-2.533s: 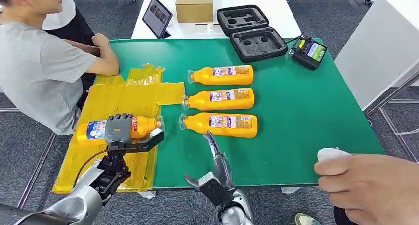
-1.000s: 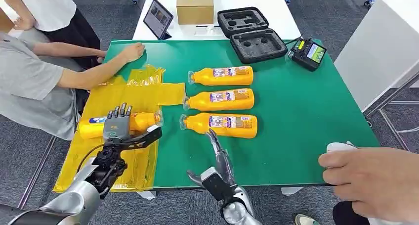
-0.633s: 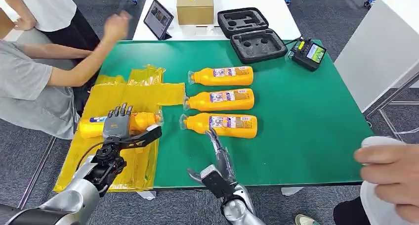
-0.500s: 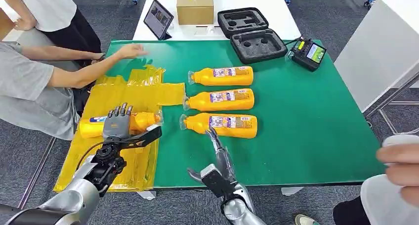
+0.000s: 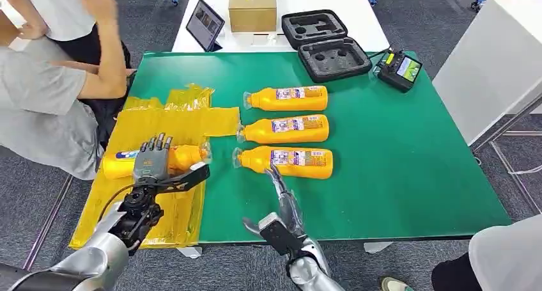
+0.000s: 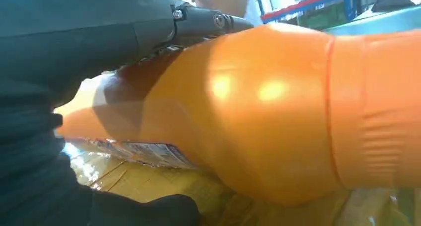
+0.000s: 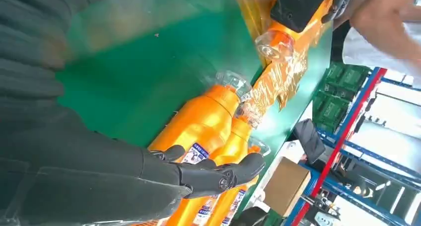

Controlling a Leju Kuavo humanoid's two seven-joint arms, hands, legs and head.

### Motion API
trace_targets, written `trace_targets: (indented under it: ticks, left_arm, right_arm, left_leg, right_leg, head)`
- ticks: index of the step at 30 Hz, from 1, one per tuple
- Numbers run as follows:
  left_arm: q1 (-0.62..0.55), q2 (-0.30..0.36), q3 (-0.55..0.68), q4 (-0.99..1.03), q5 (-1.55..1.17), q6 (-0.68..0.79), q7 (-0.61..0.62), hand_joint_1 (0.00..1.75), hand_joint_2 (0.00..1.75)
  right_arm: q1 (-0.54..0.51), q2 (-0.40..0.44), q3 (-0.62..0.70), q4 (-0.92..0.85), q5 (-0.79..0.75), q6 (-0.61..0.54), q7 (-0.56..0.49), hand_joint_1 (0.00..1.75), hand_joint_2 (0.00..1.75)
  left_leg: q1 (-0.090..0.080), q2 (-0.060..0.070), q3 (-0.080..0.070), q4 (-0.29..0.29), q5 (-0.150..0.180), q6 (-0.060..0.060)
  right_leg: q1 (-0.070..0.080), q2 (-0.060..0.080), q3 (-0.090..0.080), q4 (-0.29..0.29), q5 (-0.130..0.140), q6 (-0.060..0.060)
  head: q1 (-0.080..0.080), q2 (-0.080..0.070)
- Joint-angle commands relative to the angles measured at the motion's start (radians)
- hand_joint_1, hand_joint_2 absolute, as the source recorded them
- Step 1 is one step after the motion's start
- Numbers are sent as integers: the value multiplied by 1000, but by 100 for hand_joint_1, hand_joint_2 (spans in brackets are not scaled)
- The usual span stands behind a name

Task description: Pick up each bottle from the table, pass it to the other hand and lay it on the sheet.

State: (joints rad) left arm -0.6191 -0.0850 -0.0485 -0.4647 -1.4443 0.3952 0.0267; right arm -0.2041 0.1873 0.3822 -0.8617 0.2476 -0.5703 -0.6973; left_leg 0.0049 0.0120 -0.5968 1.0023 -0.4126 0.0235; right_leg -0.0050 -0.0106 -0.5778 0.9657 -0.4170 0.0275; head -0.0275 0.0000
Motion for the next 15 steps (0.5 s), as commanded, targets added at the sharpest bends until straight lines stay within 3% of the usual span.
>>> trace_targets:
  ticks: [1,6,15]
  left_arm:
    - [153,-3,-105,-218,-37,-12,3,0,175]
    - [225,24,-190,-405,-42,-74,6,0,175]
    - [255,42,-211,-450,-34,-83,17,0,175]
  right_arm:
    - [9,1,-17,29,0,-20,-1,0,175]
    - [6,-6,-19,14,-16,-26,-1,0,175]
    - [31,-10,-16,-12,-18,-21,-1,0,175]
  left_leg:
    - [-1,0,3,-2,-1,-1]
    - [0,0,0,-1,-1,0]
    - [0,0,-2,0,-1,-1]
  right_leg:
    - [-1,2,2,-1,-1,0]
    - [-1,1,-1,0,-1,0]
    - [0,1,-3,0,-1,0]
  head:
    - [0,0]
    - [0,0]
    - [0,0]
